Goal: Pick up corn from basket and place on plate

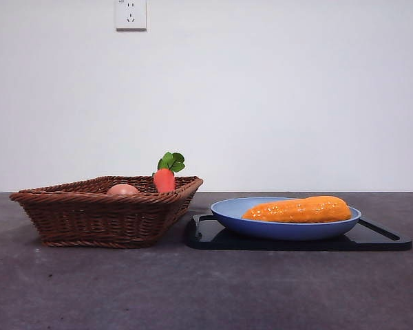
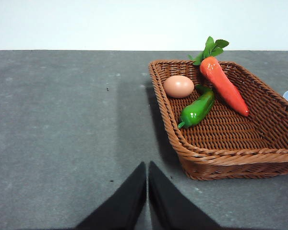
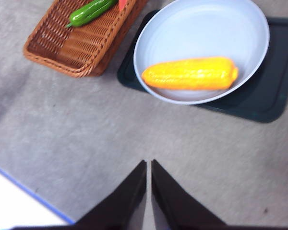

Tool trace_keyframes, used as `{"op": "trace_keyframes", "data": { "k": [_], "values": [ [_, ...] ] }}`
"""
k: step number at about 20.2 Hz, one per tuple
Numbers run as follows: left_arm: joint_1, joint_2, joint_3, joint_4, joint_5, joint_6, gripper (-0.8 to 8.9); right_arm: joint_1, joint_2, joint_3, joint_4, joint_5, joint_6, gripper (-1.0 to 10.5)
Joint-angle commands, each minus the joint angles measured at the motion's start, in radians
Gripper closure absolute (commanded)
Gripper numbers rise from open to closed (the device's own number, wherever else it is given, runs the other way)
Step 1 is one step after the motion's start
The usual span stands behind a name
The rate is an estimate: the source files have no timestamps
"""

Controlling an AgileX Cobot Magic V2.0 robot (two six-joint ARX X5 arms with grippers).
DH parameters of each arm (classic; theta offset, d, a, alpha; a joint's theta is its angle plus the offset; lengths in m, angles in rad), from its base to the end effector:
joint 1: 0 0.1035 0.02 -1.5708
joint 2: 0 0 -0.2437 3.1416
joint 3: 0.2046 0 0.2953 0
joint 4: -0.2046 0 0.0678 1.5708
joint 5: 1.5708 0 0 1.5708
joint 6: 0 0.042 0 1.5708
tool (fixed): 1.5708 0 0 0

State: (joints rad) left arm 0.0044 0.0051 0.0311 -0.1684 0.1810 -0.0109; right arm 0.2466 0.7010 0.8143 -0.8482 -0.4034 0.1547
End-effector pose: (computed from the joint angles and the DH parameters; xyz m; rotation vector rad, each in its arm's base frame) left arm 0.1718 -0.0068 0.1568 -0.0240 0.1429 -0.1755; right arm 0.1834 0.0632 0.2816 0.2009 0.7922 0.5616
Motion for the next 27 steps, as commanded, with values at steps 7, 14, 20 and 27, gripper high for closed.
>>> {"op": "trace_keyframes", "data": {
  "k": [7,14,20,27],
  "values": [
    [0.003,-0.002,-0.028,0.008,0.0,-0.002,8.07,-0.299,-0.267,-0.22,0.451,0.016,-0.118,9.4],
    [0.003,-0.002,-0.028,0.008,0.0,-0.002,8.07,-0.348,-0.525,-0.591,0.844,0.037,-0.118,9.4],
    [0.003,-0.002,-0.028,0.008,0.0,-0.002,8.07,-0.348,-0.632,-0.714,0.884,0.046,-0.122,9.4],
    [0.003,-0.002,-0.028,0.008,0.0,-0.002,8.07,-0.347,-0.698,-0.805,0.871,0.045,-0.117,9.4]
  ]
}}
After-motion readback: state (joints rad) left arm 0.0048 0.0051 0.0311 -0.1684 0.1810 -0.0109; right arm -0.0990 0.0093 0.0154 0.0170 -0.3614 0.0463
